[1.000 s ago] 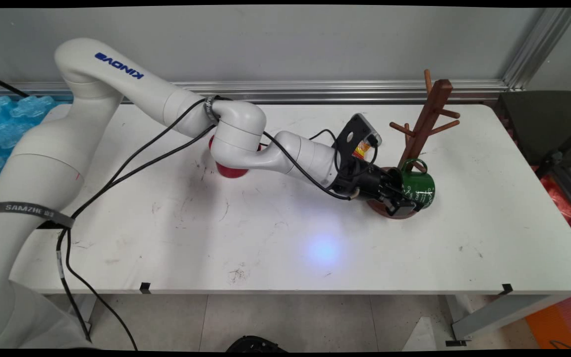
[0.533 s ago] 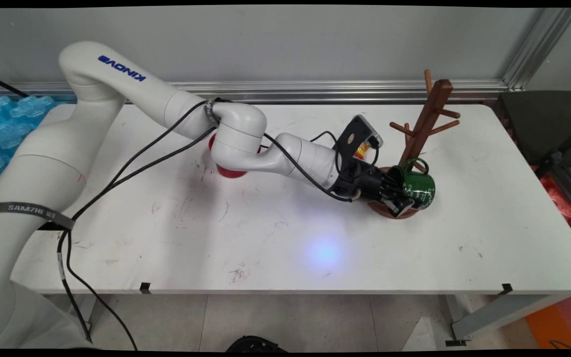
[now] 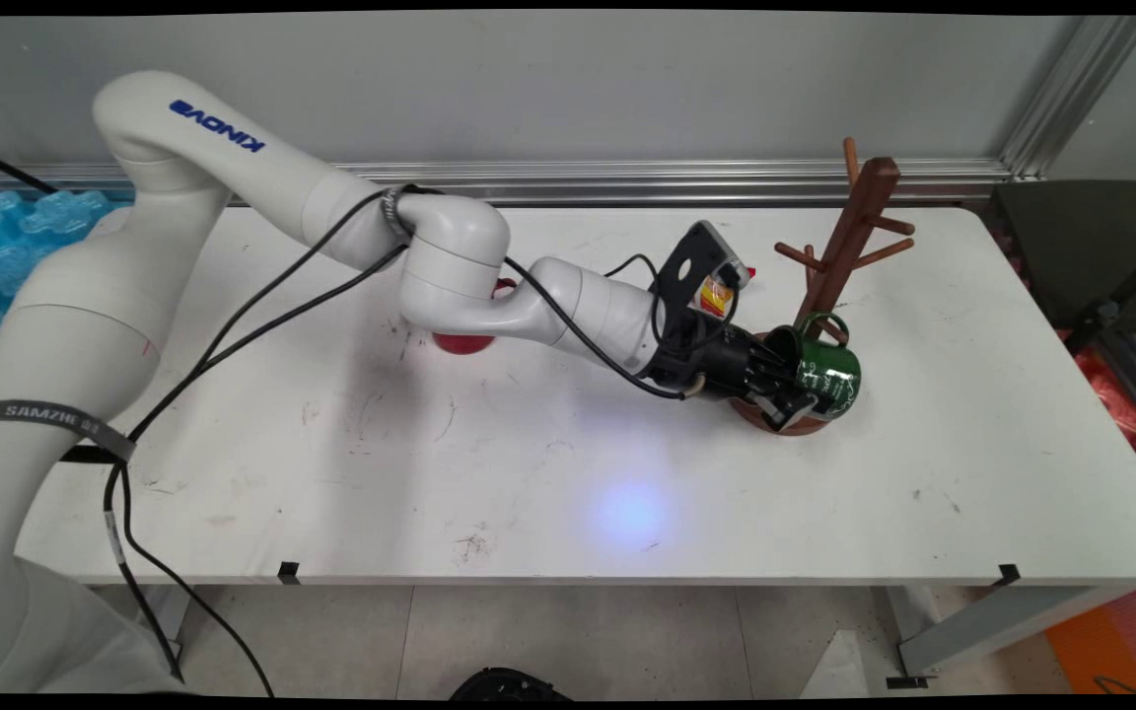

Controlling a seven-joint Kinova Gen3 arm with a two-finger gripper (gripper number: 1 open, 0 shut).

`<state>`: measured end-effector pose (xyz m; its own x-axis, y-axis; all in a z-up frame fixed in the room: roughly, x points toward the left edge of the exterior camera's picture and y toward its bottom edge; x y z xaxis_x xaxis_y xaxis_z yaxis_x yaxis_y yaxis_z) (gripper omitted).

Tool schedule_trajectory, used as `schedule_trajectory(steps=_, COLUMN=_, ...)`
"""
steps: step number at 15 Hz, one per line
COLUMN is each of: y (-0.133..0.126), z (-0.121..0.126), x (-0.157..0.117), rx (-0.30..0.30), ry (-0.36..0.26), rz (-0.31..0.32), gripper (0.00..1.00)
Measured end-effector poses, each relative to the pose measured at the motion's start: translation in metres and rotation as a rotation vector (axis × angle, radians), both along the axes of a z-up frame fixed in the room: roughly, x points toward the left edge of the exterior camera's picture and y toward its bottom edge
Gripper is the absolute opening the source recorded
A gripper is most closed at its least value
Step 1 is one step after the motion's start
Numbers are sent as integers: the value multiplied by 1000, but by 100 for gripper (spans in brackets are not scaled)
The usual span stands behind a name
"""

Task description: Place the picked object on the table

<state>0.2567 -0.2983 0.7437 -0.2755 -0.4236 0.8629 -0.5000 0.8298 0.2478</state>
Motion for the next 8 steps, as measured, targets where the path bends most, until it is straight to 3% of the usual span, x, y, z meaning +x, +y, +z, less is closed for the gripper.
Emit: schedule_trajectory(steps=8, y=23, z=23, x=12, rx=-9, ry=12, rz=-40, gripper=0)
